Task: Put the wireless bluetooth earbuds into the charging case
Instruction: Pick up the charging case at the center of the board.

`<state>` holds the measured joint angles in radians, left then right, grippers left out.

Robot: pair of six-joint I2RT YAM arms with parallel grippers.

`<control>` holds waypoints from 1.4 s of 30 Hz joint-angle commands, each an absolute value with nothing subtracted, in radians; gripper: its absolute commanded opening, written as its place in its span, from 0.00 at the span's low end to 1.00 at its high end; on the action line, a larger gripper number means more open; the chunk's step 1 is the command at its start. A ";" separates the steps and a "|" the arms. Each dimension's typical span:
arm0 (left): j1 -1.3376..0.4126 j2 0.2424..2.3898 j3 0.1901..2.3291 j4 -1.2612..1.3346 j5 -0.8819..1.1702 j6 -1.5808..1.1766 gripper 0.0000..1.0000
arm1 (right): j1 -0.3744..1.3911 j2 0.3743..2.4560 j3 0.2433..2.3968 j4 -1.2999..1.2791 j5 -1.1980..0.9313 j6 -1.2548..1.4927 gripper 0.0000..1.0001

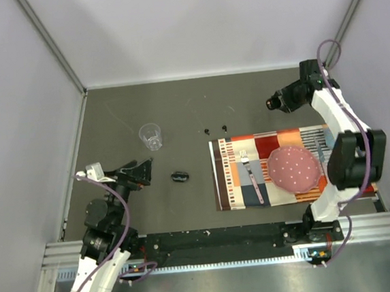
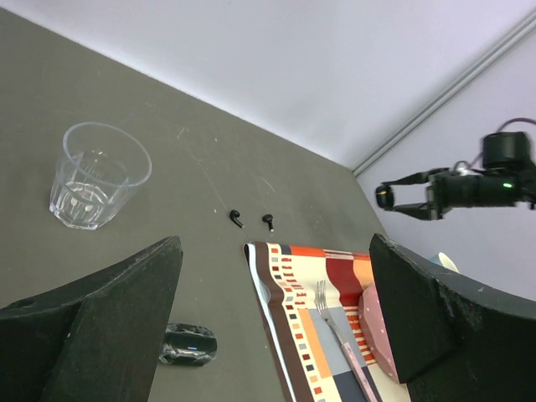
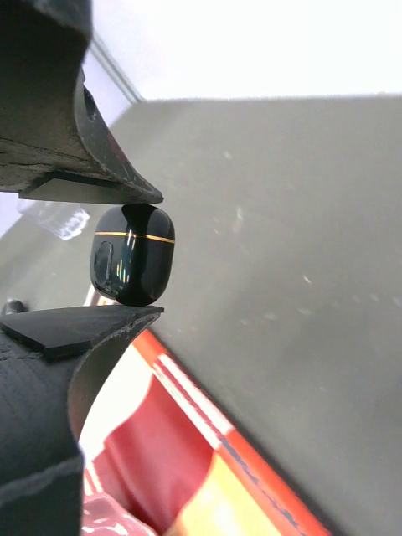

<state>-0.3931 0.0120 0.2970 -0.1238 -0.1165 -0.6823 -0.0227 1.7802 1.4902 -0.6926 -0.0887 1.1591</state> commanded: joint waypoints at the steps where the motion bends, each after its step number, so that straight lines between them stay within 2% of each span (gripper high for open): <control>1: -0.393 0.061 0.342 -0.057 -0.094 -0.675 0.99 | 0.031 1.553 1.309 -0.461 -0.179 1.164 0.00; 5: -0.393 0.155 0.362 0.040 -0.022 -0.660 0.99 | 0.086 1.367 1.094 -0.352 -0.241 1.215 0.00; 12: -0.416 0.340 0.397 0.196 -0.006 -0.625 0.99 | 0.234 1.112 0.934 -0.298 -0.241 1.314 0.00; 16: -0.547 0.470 0.420 0.316 -0.058 -0.551 0.99 | 0.300 1.028 0.858 -0.268 -0.233 1.429 0.00; 21: -0.780 0.584 0.448 0.475 -0.244 -0.369 0.99 | 0.380 0.989 0.827 -0.265 -0.190 1.483 0.00; 26: -0.903 0.721 0.426 0.699 -0.310 -0.246 0.99 | 0.449 1.006 0.844 -0.258 -0.198 1.514 0.00; 34: -0.980 0.909 0.419 0.966 -0.301 -0.176 0.99 | 0.546 1.008 0.845 -0.200 -0.190 1.562 0.00; 42: -1.000 1.017 0.425 1.071 -0.244 -0.221 0.94 | 0.587 1.015 0.856 -0.130 -0.201 1.565 0.00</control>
